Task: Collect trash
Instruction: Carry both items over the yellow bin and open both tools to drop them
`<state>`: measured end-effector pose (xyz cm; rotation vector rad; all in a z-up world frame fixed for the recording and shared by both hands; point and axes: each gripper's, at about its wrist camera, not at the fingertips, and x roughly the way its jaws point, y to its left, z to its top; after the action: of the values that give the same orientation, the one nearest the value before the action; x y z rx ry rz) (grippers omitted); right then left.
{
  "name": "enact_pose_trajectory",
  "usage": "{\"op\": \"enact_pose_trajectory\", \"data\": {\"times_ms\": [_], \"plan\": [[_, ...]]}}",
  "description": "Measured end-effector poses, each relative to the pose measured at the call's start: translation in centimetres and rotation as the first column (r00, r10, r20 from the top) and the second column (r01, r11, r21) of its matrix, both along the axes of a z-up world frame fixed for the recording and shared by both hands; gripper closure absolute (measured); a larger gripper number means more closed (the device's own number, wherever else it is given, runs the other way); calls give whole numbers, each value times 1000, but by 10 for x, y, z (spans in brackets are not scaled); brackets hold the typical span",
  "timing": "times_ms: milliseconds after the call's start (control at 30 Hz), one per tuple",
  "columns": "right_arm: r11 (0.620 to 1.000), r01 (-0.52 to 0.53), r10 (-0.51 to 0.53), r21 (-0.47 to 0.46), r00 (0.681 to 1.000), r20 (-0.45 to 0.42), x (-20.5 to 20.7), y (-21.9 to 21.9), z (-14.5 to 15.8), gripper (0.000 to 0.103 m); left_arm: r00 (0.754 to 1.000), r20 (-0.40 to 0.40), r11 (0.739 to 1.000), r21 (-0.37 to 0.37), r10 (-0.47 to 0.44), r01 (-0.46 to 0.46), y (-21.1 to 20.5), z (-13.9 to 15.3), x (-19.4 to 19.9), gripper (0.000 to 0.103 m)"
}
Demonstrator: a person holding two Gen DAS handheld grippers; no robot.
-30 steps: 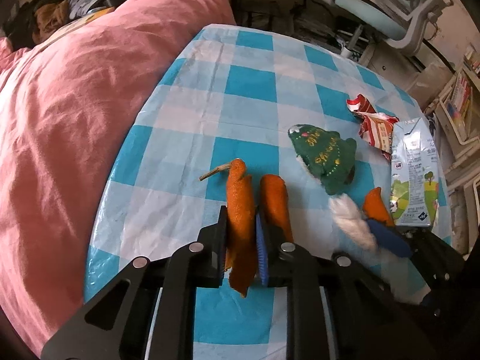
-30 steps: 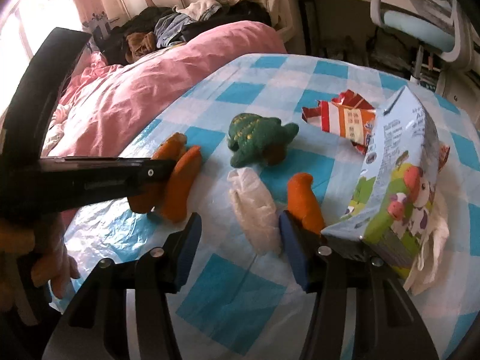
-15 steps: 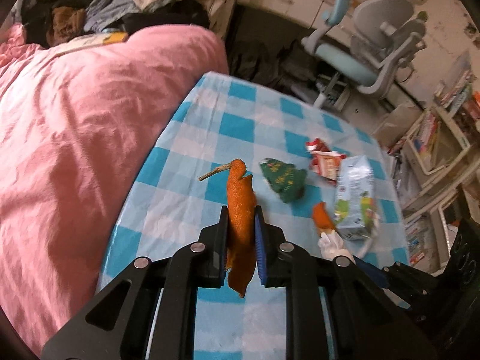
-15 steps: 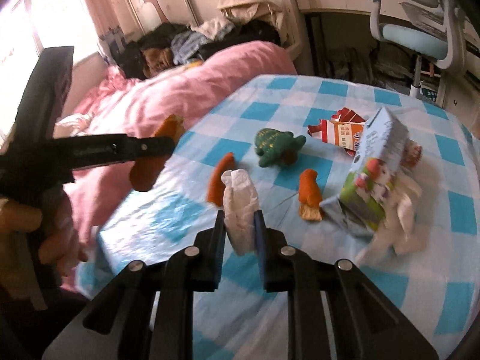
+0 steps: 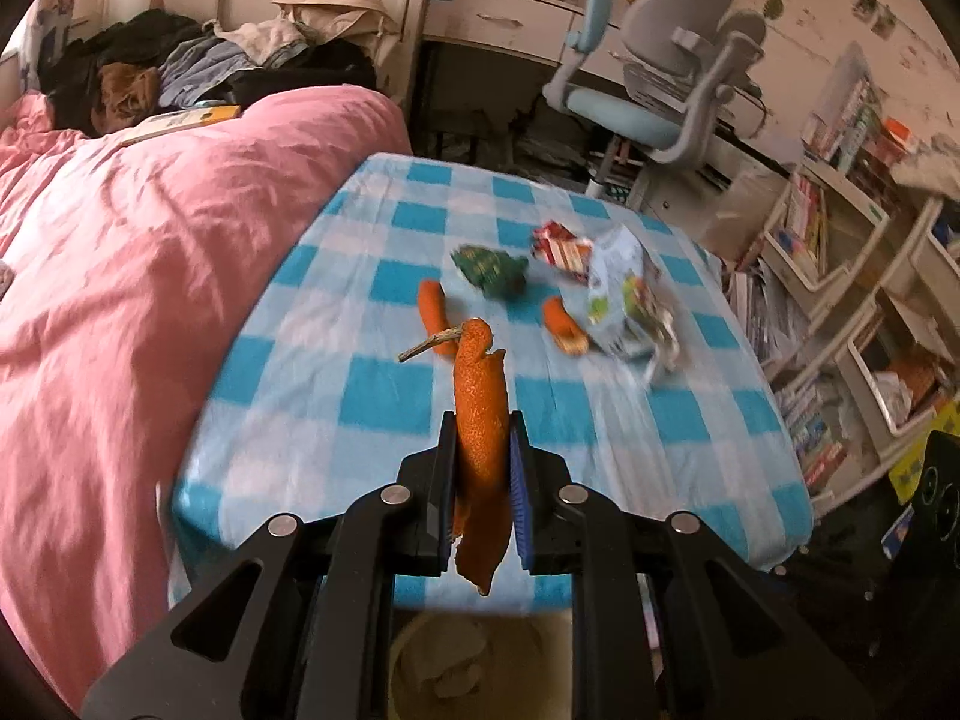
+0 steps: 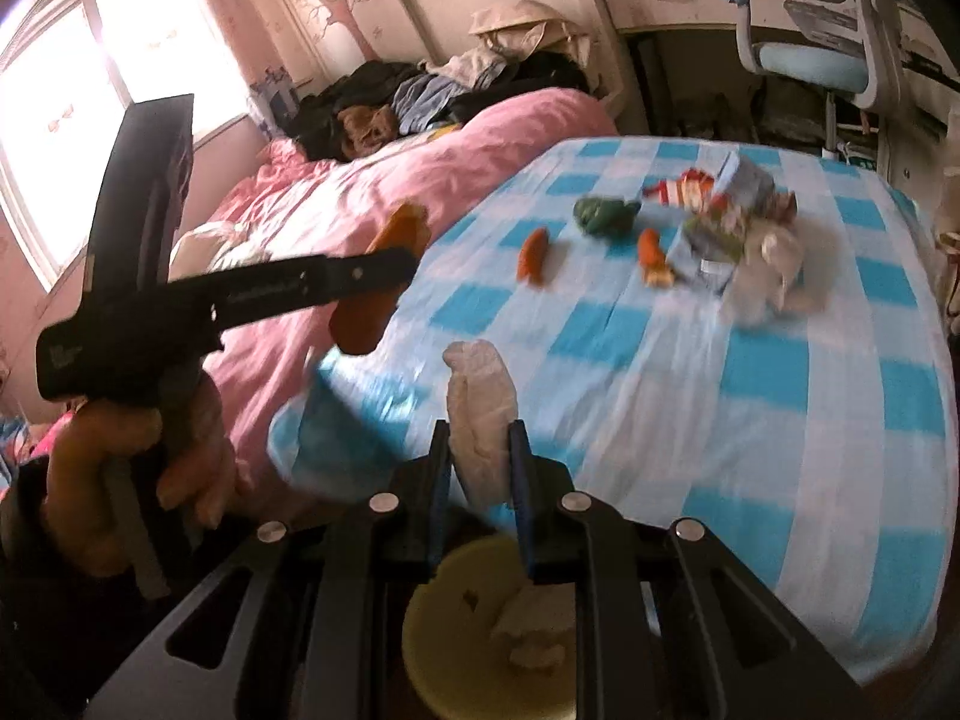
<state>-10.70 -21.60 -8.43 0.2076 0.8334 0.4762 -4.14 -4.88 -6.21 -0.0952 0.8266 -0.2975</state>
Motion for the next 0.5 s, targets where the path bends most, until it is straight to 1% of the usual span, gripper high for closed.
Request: {"op": "enact_pose_trajectory", "data": {"times_ms": [300, 400, 467, 500], "plan": [[998, -40, 36, -50, 997, -66, -46, 12, -24, 83, 999, -28, 999, 32, -38, 39, -9, -20, -51, 88], [997, -53, 47, -59, 995, -92, -54, 15, -30, 81, 997, -46, 997, 51, -58, 61, -14, -28, -68, 88], [996, -54, 46, -74, 993, -111, -59, 16, -35, 75, 996, -61, 995, 65, -71, 75, -17, -33, -76, 88], [996, -50, 41, -78, 993, -113, -61, 16, -35, 68, 995, -69, 995, 67, -75, 80, -18, -35, -79, 88]]}}
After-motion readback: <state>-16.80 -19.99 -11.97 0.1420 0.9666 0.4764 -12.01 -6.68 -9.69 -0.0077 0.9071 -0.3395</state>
